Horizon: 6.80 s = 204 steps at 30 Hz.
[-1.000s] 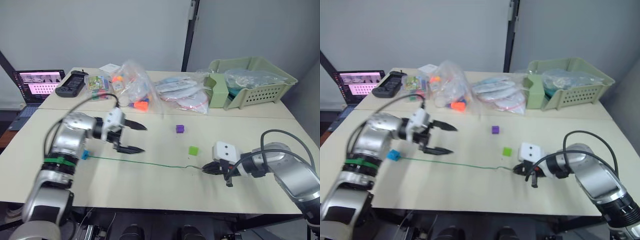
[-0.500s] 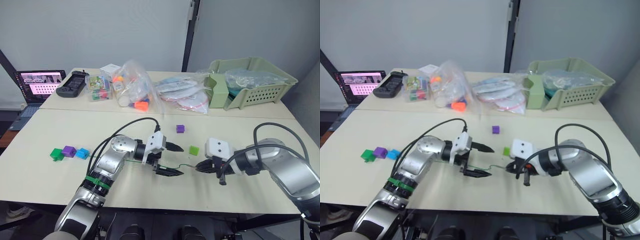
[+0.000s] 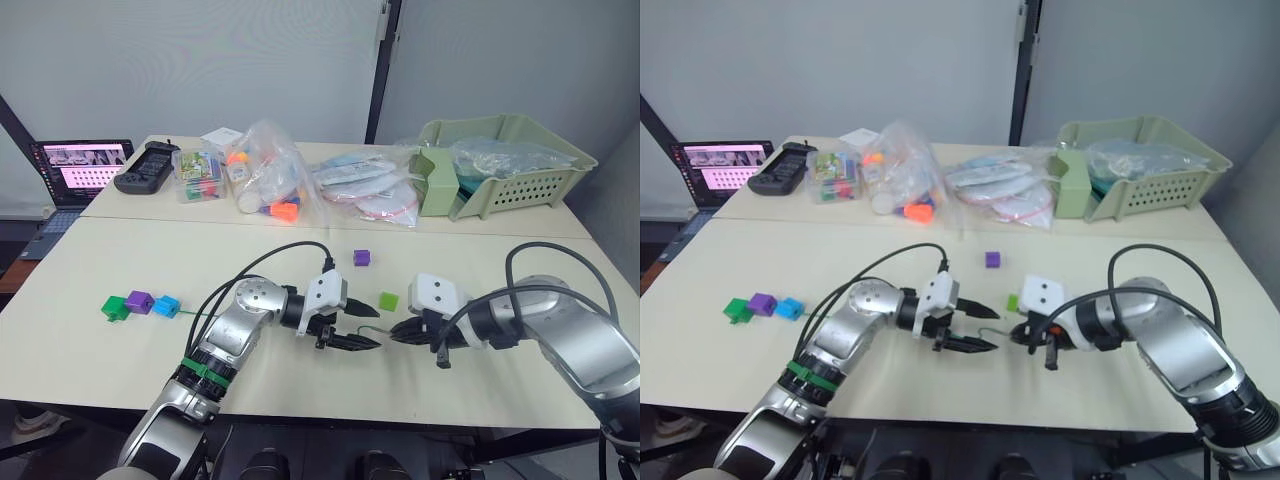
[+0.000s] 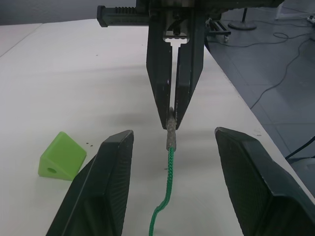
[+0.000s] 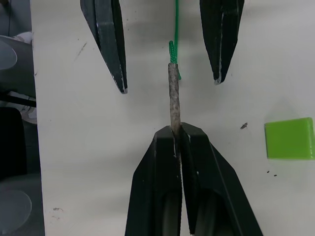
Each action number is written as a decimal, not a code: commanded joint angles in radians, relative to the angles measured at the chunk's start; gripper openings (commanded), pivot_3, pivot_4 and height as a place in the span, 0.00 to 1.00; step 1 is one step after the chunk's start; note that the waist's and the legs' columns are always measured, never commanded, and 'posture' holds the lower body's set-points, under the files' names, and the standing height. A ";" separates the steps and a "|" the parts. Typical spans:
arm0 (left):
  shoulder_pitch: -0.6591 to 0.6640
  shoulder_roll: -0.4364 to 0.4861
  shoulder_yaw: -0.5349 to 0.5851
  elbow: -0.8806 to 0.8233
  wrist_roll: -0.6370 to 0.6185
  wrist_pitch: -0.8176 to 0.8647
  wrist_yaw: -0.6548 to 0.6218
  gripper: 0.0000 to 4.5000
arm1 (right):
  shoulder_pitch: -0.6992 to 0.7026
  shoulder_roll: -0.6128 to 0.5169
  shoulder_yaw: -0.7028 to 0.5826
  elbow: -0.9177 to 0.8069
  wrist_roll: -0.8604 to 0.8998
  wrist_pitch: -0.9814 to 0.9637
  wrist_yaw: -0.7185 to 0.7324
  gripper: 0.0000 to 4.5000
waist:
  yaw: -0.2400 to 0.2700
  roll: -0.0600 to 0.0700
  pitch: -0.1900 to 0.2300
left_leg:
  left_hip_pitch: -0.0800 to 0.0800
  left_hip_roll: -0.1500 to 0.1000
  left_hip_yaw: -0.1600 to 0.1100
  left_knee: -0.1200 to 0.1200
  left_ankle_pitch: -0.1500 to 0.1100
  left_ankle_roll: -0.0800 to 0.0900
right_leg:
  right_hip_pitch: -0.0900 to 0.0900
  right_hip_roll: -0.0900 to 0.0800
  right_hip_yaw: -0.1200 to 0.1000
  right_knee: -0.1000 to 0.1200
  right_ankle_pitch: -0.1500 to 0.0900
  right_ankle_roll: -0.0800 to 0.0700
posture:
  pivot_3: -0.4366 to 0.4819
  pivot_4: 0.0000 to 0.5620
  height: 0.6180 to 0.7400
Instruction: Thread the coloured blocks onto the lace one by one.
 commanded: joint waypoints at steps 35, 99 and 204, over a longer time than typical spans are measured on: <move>-0.009 0.039 0.047 0.019 -0.024 -0.003 -0.025 0.00 | 0.186 0.144 -0.614 -0.186 0.471 0.392 -0.234 0.99 | 0.007 0.000 0.000 | 0.000 0.000 -0.001 0.000 0.000 0.000 | 0.001 0.000 0.000 -0.001 0.000 0.000 | 0.48 0.27 0.94; 0.140 0.099 0.081 -0.106 -0.057 0.049 0.006 0.00 | 0.542 0.795 -0.264 -0.118 -0.044 -0.072 -1.017 0.26 | -0.010 0.001 -0.001 | 0.002 0.000 0.000 -0.005 0.000 0.000 | 0.000 0.000 0.000 -0.001 0.000 0.000 | 0.48 0.27 0.94; 0.017 -0.254 -0.028 0.326 0.094 -0.165 0.107 0.00 | 0.068 -0.008 0.059 0.288 -0.216 -0.312 0.162 0.28 | -0.009 0.001 -0.001 | 0.014 0.000 0.000 -0.009 0.000 0.000 | 0.018 0.000 0.000 -0.014 0.000 0.001 | 0.48 0.27 0.94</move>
